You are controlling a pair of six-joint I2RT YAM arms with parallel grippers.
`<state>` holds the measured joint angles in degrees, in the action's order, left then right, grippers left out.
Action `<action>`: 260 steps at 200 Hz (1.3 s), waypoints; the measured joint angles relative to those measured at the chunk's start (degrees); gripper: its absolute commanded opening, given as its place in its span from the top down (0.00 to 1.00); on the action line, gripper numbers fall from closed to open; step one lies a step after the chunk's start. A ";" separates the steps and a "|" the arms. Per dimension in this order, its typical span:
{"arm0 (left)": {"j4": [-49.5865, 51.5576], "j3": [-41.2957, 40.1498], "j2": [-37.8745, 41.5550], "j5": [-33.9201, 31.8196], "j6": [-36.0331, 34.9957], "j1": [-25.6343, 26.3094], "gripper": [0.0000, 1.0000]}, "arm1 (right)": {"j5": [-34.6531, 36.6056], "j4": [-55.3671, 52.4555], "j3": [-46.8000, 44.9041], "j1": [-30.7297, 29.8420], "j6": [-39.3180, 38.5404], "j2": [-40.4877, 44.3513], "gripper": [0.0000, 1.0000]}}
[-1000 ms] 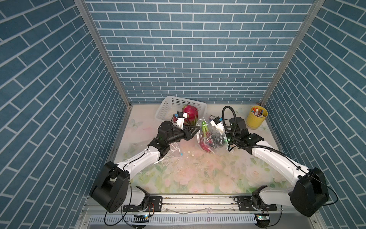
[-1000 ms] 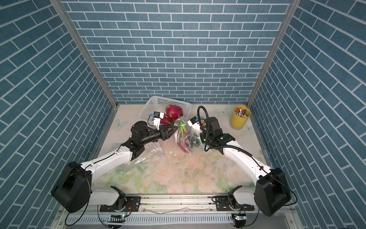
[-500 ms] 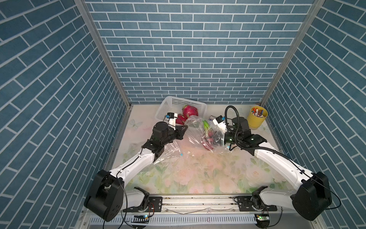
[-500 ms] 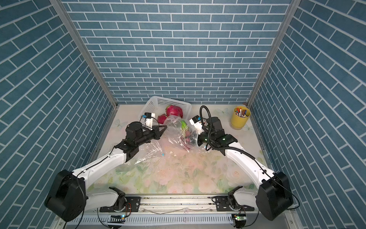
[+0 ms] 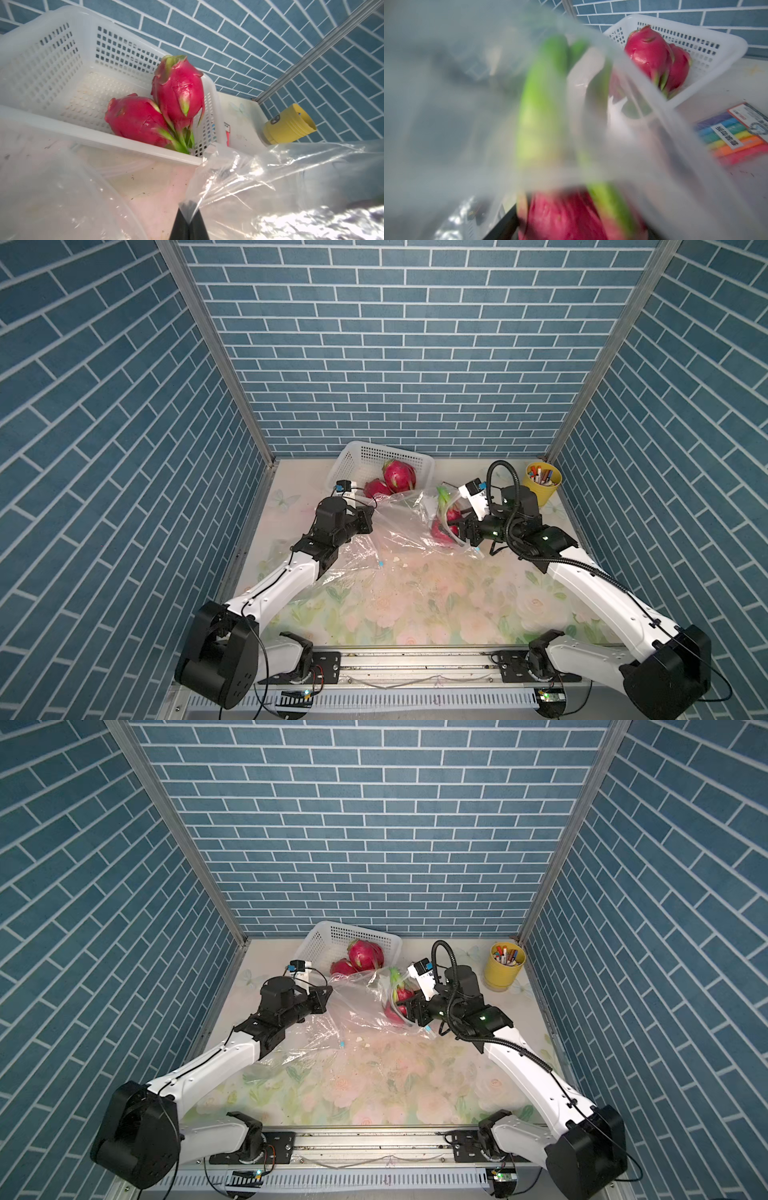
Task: Open the zip-top bag and take out the dragon fruit
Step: Pick up the dragon fruit from the zipper food storage bag.
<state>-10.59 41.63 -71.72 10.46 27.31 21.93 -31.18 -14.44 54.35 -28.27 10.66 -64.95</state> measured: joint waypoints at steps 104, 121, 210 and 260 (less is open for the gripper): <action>4.09 -0.28 0.13 -4.00 -2.54 -0.44 1.00 | 3.41 -5.44 -0.42 7.23 -0.59 7.72 0.25; 4.07 -0.31 0.13 -3.72 -2.64 -0.44 1.00 | 3.74 -7.39 0.48 7.85 -0.66 8.20 0.25; 3.69 0.35 -2.82 2.47 -2.95 0.11 1.00 | 15.61 -14.56 11.15 8.04 -4.48 8.83 0.26; 3.82 0.55 -2.84 1.57 -2.84 0.04 1.00 | 15.10 -1.62 4.31 8.46 4.24 9.35 0.26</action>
<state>-6.76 42.17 -74.56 12.03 24.47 21.98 -16.08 -16.05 58.65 -19.81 14.90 -55.59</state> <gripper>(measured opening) 0.050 0.763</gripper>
